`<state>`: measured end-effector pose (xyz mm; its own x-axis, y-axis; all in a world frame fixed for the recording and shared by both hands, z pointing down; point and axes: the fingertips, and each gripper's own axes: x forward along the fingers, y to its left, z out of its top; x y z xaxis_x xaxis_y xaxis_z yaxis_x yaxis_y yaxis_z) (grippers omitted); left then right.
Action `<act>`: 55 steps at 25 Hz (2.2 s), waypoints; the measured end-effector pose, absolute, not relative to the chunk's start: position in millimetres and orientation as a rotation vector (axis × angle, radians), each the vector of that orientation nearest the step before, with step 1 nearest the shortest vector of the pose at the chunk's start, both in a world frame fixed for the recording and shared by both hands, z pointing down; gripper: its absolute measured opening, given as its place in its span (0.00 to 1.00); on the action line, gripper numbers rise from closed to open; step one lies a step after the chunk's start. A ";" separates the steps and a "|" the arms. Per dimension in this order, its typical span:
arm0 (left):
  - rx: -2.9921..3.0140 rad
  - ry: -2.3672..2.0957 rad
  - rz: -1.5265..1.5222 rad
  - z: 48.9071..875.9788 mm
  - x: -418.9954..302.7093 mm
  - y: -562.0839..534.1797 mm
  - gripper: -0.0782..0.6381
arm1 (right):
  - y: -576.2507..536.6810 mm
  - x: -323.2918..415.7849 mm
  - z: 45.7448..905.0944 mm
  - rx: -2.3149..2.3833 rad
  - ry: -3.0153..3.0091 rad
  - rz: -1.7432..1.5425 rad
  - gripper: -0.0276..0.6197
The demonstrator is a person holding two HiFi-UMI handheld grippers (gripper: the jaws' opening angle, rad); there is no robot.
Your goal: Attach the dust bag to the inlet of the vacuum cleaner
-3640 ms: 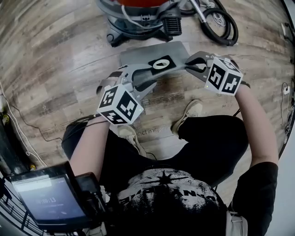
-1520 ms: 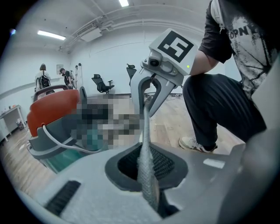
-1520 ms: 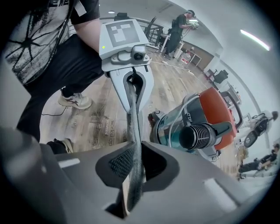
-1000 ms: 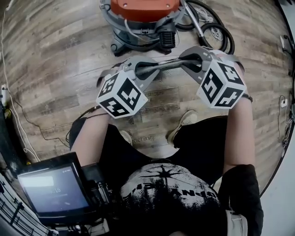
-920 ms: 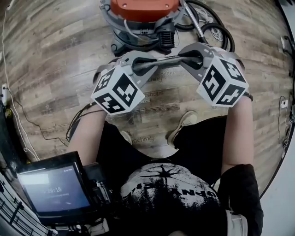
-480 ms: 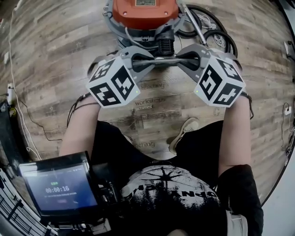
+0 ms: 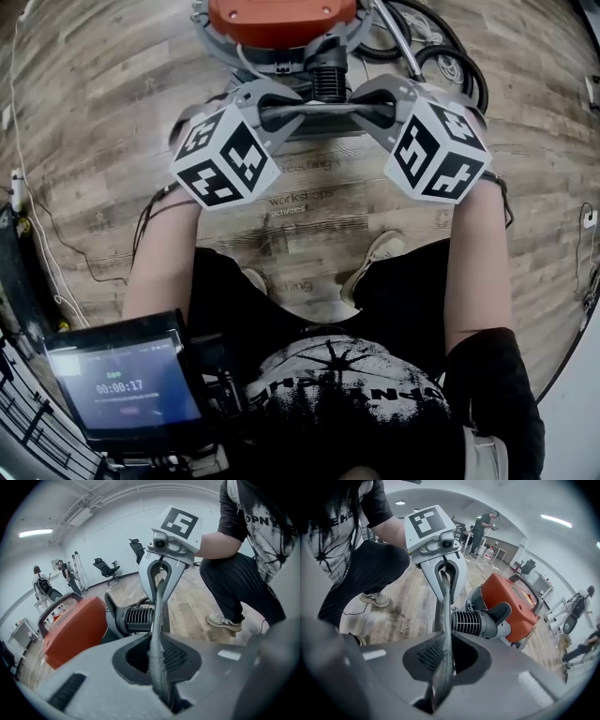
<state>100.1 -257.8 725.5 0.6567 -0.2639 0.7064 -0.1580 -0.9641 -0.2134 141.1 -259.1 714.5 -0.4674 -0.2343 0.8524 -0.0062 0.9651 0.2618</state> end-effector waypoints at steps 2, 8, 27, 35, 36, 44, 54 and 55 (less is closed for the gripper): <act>-2.742 0.357 -1.204 728.9 99.8 -258.9 0.16 | -259.7 140.8 717.4 0.159 -2.041 -0.265 0.09; -2.744 0.380 -1.154 711.2 105.3 -261.4 0.16 | -264.6 145.5 699.5 0.152 -2.055 -0.294 0.09; -2.727 0.365 -1.266 730.8 106.3 -272.0 0.17 | -272.7 144.2 703.2 0.163 -2.082 -0.294 0.10; -2.785 0.431 -1.224 719.4 103.6 -273.4 0.16 | -280.5 145.0 703.7 0.193 -2.130 -0.205 0.09; -2.796 0.448 -1.197 716.5 104.6 -273.9 0.16 | -281.1 147.1 704.5 0.198 -2.131 -0.202 0.09; -2.840 0.502 -1.073 699.9 100.9 -276.2 0.18 | -283.0 147.5 699.0 0.204 -2.166 -0.191 0.11; -2.909 0.481 -1.075 702.7 98.4 -277.4 0.16 | -284.2 145.2 699.6 0.211 -2.150 -0.196 0.10; -2.910 0.483 -1.075 703.0 98.3 -277.6 0.15 | -284.0 145.3 699.1 0.210 -2.141 -0.210 0.10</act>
<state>98.3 -277.6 703.0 0.7179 -0.2861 0.6346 -0.2847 -0.9526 -0.1074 145.3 -284.0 699.1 -0.5419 -0.2305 0.8082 -0.0686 0.9706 0.2308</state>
